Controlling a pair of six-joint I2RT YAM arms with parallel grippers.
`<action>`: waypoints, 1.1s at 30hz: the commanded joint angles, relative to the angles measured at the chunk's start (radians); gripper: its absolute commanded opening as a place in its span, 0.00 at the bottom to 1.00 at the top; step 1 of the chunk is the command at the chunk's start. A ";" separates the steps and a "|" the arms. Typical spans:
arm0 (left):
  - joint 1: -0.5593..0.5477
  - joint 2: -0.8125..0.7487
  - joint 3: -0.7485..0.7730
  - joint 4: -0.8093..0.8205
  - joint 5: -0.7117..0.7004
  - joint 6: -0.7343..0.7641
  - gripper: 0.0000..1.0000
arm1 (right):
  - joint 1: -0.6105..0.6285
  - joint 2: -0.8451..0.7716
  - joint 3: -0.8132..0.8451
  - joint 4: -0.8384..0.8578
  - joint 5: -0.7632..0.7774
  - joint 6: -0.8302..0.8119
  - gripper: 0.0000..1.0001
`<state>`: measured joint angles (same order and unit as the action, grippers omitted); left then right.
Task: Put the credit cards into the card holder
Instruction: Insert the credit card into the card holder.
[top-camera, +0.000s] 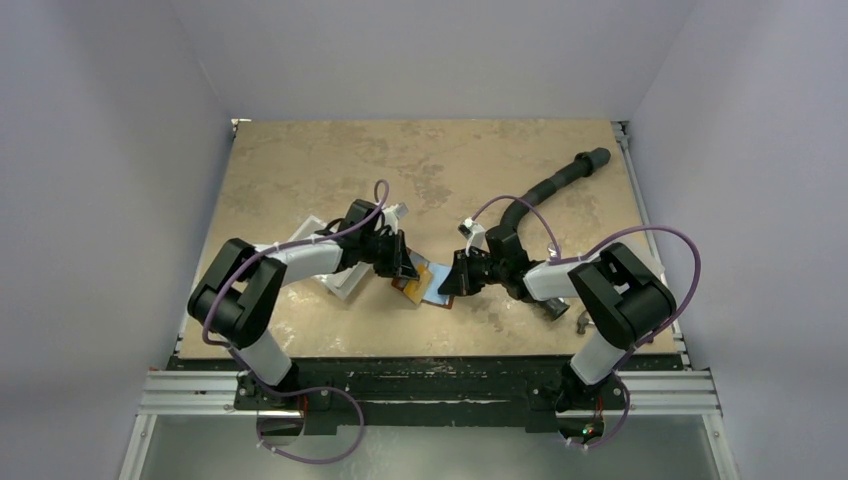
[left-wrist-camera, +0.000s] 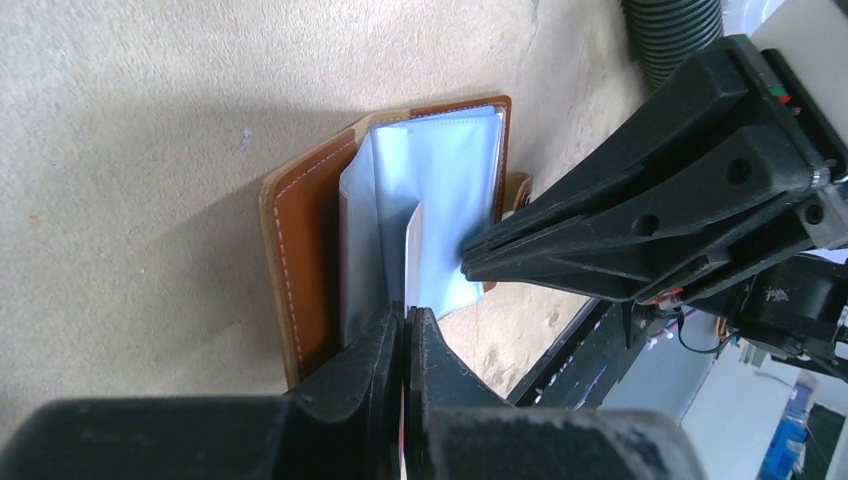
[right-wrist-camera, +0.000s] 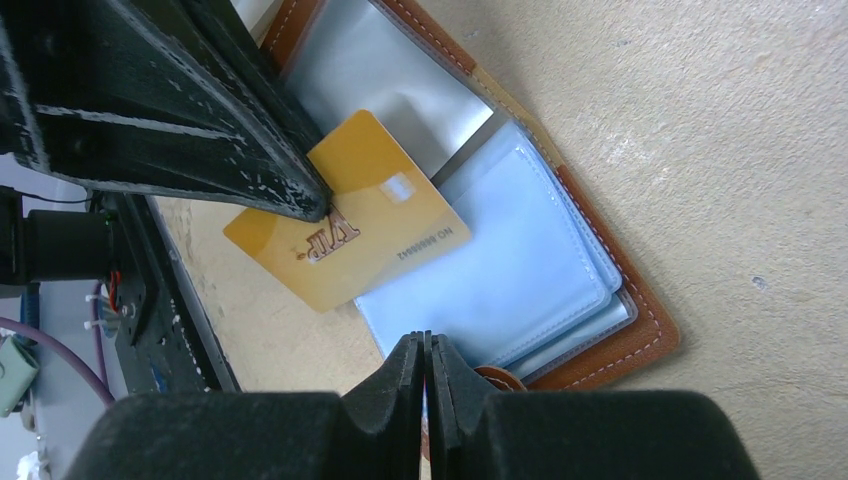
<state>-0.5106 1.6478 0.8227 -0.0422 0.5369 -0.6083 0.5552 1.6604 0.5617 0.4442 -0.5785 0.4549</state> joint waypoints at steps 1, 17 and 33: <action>0.006 0.043 0.023 0.027 0.063 0.037 0.00 | 0.001 0.017 0.007 -0.013 0.032 -0.022 0.12; 0.046 0.109 0.019 0.190 0.081 -0.016 0.00 | 0.002 0.029 0.008 -0.015 0.032 -0.027 0.11; 0.046 0.115 0.002 0.258 0.073 0.013 0.00 | 0.002 0.030 0.008 -0.015 0.028 -0.030 0.11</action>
<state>-0.4713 1.7580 0.8337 0.1299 0.6285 -0.6167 0.5552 1.6634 0.5617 0.4500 -0.5789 0.4538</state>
